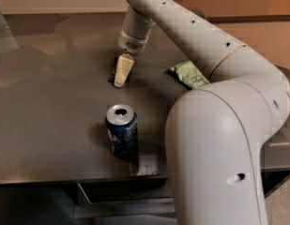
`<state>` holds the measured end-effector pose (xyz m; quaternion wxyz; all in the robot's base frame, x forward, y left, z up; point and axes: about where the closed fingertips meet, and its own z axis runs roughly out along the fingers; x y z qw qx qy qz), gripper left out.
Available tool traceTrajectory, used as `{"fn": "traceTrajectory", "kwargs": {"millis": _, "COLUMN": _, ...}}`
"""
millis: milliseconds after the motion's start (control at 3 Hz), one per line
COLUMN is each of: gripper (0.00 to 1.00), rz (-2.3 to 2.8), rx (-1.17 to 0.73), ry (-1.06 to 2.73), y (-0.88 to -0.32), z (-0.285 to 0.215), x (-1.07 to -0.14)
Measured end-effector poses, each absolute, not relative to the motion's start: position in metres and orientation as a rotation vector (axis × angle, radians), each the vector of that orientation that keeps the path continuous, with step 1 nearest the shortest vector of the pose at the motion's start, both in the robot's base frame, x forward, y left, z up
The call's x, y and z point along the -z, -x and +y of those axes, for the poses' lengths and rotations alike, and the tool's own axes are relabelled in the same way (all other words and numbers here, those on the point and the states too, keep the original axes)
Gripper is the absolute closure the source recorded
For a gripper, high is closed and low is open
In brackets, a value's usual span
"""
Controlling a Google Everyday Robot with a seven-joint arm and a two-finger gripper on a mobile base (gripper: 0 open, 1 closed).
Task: Move rxbar blueberry near pepsi can
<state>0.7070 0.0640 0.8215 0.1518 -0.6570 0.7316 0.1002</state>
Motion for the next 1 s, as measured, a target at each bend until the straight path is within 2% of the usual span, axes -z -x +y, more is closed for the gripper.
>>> {"fn": "traceTrajectory", "kwargs": {"millis": 1000, "gripper": 0.85, "rz": 2.121, "rx": -0.302, "ry": 1.901, "y": -0.7072, "z": 0.0644, "x": -0.8268}}
